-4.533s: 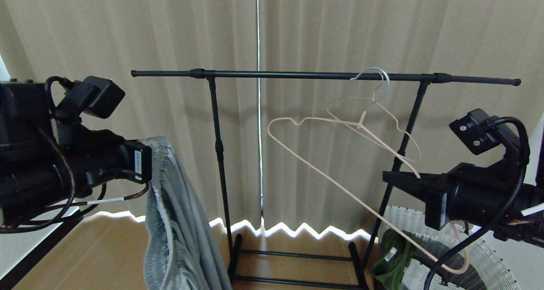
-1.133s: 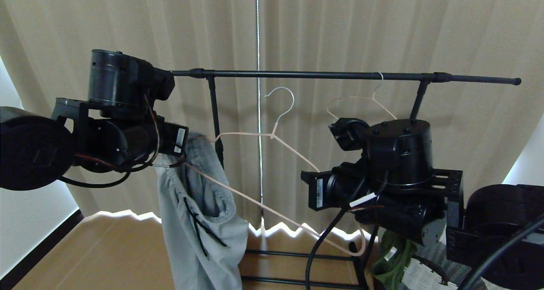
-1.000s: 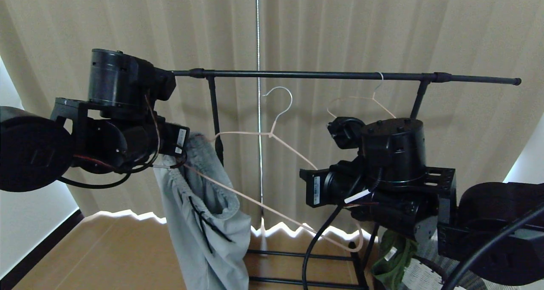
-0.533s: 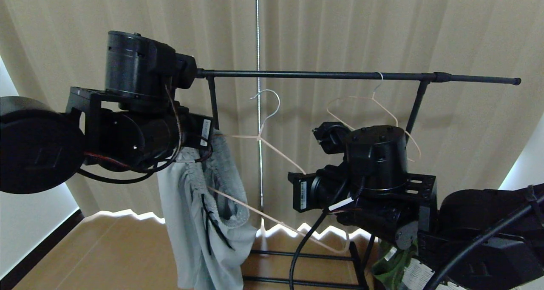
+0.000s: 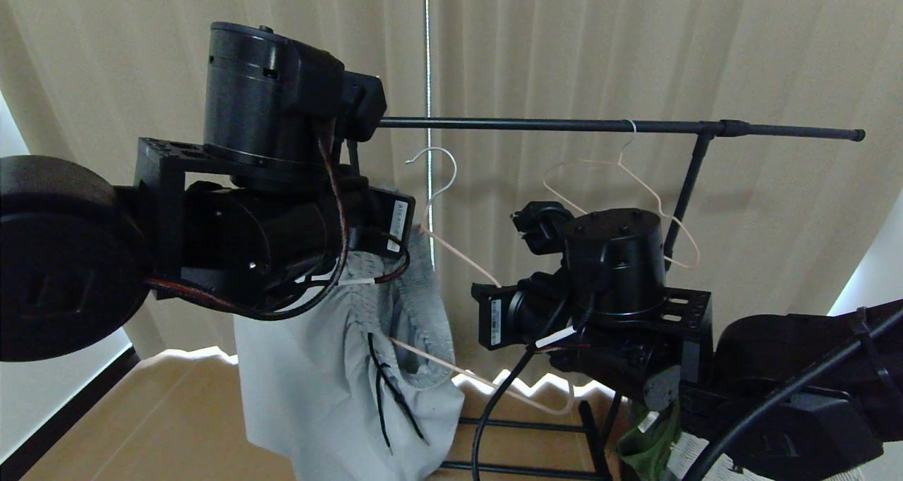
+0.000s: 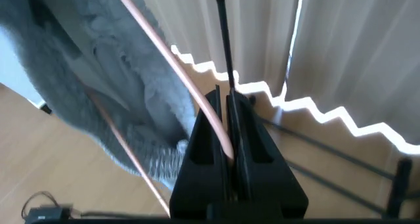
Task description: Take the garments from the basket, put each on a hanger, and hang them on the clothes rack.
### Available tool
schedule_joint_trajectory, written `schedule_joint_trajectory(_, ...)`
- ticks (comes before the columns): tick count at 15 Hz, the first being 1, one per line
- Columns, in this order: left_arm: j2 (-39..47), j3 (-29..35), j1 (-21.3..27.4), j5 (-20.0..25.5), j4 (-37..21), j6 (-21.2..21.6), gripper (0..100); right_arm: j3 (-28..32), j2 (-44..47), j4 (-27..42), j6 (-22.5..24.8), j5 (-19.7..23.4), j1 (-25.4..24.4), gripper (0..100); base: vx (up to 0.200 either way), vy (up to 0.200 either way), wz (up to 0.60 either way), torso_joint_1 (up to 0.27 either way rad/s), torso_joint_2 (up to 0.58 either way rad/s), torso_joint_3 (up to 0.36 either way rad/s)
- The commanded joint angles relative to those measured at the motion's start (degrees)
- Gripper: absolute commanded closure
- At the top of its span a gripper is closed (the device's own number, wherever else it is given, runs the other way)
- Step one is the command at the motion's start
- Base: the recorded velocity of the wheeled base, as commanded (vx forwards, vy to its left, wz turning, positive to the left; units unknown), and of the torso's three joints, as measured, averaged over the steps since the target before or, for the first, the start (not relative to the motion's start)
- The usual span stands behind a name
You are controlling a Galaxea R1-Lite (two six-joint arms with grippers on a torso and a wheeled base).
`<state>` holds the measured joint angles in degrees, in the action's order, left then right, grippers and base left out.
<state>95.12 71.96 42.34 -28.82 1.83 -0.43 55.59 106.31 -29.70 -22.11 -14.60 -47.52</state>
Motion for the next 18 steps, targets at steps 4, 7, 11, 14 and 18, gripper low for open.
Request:
schedule_joint_trajectory(4,-0.73,-1.82,0.99,0.61,0.02,0.08,100,-4.17,-0.49,-9.06,6.29,0.01,0.06,100,0.0,0.0,0.0,0.0,0.0,0.0)
schedule_joint_trajectory(7,-1.08,-2.26,1.52,2.8,0.28,-0.01,100,-6.9,0.03,-16.71,11.22,0.01,0.06,100,0.0,0.0,0.0,0.0,0.0,0.0)
schedule_joint_trajectory(11,-3.37,-4.64,4.07,5.35,0.28,0.16,100,-6.81,-0.49,-17.06,11.3,0.01,0.15,100,0.0,0.0,0.0,0.0,0.0,0.0)
schedule_joint_trajectory(14,-3.72,-5.52,4.07,5.35,0.19,0.25,100,-6.46,-0.58,-17.06,11.3,0.01,0.15,100,0.0,0.0,0.0,0.0,0.0,0.0)
schedule_joint_trajectory(18,-3.72,-6.22,4.07,5.35,0.28,0.43,0,-6.81,-1.81,-17.06,11.3,0.01,0.23,100,0.0,0.0,0.0,0.0,0.0,0.0)
